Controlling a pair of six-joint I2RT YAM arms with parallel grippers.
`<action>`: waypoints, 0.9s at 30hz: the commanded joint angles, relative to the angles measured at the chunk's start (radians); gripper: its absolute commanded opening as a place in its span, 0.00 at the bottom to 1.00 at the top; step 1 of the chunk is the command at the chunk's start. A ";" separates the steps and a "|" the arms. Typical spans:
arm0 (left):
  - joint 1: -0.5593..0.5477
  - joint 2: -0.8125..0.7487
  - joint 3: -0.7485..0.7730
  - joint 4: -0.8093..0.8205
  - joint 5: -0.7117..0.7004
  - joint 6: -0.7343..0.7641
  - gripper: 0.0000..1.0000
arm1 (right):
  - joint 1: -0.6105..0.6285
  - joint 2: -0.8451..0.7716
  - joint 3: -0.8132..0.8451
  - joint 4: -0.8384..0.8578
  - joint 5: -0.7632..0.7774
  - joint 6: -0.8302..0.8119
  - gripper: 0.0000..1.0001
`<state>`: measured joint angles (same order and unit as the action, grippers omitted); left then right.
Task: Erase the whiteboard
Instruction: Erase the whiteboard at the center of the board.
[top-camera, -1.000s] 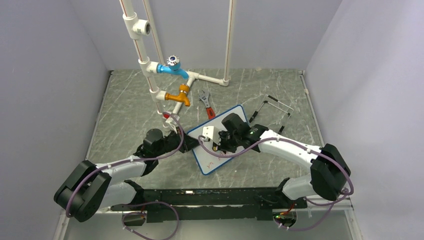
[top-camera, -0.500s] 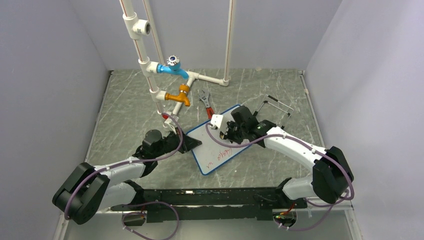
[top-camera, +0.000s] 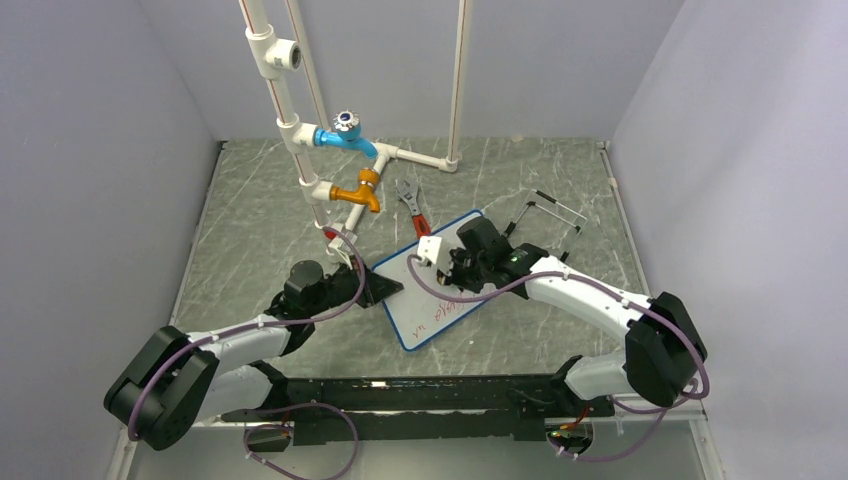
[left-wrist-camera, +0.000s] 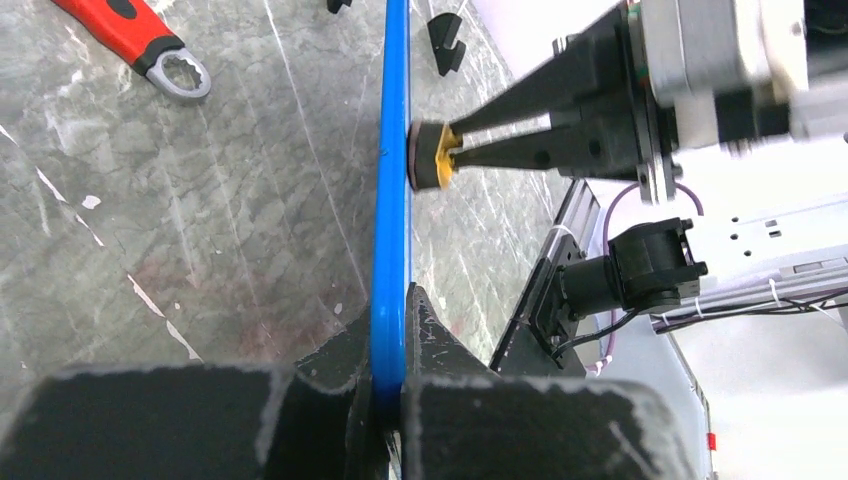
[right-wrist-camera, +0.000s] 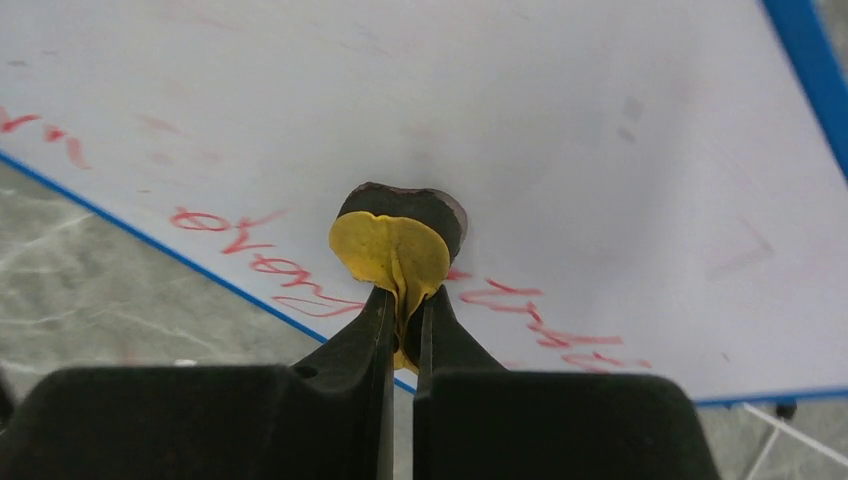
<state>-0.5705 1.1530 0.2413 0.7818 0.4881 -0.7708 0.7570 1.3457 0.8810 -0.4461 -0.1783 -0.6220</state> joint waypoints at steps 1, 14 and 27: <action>-0.010 -0.028 0.009 0.124 0.080 0.002 0.00 | -0.067 -0.027 -0.011 0.123 0.144 0.056 0.00; -0.011 -0.063 0.007 0.097 0.072 0.014 0.00 | 0.006 -0.008 -0.013 -0.009 -0.075 -0.057 0.00; -0.010 -0.044 0.012 0.124 0.090 0.013 0.00 | -0.081 -0.033 -0.022 0.142 0.158 0.060 0.00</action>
<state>-0.5697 1.1263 0.2325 0.7738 0.4747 -0.7483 0.7303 1.3411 0.8677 -0.4168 -0.1444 -0.6132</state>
